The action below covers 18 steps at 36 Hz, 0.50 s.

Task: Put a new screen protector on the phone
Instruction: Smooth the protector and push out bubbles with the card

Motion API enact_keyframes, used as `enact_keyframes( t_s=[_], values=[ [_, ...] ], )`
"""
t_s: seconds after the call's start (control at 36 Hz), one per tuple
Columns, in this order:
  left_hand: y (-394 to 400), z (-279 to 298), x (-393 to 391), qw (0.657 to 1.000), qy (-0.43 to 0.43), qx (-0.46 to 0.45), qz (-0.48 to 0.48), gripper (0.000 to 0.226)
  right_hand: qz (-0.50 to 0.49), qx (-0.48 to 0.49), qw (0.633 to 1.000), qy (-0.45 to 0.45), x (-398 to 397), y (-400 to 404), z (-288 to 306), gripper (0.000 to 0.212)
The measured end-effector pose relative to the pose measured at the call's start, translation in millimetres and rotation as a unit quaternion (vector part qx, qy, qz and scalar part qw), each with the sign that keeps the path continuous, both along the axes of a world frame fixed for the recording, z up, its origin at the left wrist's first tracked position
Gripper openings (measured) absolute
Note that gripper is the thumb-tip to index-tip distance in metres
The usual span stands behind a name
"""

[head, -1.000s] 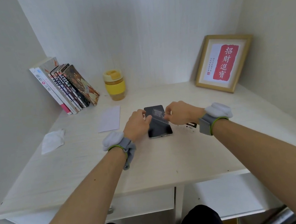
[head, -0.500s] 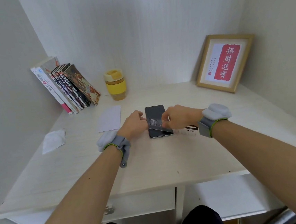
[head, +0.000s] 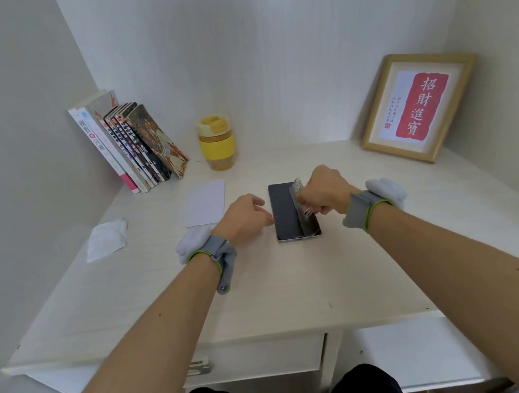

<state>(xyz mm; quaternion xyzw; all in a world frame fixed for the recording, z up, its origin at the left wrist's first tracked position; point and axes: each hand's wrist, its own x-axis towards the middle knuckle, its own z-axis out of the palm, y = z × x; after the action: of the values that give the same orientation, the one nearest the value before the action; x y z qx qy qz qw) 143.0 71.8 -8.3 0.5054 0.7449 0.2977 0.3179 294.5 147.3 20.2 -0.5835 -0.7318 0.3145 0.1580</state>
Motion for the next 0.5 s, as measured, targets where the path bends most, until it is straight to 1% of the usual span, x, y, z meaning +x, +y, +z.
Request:
enact_keyframes(
  t_s=[0.08,0.25,0.33,0.5],
  values=[
    [1.9,-2.7,-2.8,1.0,-0.008,0.011,0.016,0.039,0.001,0.006,1.0,-0.003,-8.7,2.0,-5.9,0.011],
    [3.6,-4.6,-6.4,0.999,-0.033,0.025,0.033,0.037,0.003,-0.005,1.0,0.017,-25.3,-0.9,-10.4,0.016],
    [3.7,-4.7,-6.4,0.999,-0.033,0.025,0.034,0.037,0.008,-0.011,1.0,0.015,-27.3,-0.1,-9.8,0.018],
    [2.0,-5.7,-6.0,0.999,-0.008,0.021,0.028,0.033,-0.004,-0.014,1.0,0.017,-20.6,7.2,-9.2,0.013]
  ],
)
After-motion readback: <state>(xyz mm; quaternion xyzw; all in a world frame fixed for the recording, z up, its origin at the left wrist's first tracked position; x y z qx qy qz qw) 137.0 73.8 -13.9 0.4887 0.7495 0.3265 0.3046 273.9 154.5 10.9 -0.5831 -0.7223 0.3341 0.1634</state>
